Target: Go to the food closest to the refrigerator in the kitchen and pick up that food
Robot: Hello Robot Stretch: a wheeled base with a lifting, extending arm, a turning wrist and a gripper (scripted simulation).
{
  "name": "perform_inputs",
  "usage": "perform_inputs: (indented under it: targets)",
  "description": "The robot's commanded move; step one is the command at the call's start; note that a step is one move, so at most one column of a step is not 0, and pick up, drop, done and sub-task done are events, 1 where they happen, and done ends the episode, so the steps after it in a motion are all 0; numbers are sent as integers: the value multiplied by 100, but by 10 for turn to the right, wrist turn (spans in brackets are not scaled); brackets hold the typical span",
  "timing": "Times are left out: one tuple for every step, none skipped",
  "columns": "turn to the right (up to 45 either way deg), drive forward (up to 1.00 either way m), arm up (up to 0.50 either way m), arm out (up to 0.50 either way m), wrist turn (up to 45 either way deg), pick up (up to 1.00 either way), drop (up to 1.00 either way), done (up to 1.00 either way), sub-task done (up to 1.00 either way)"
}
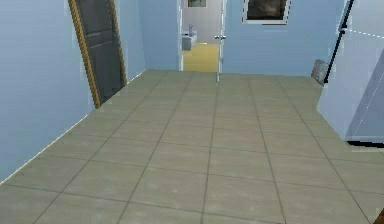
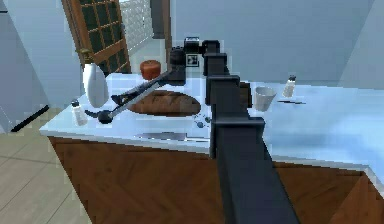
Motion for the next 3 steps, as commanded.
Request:
perform_inputs:
  targets:
    - [0,0,0,0,450,0,0,0,0]
    - [0,0,0,0,420,0,0,0,0]
    - [0,0,-12,0,0,0,0,0,0]
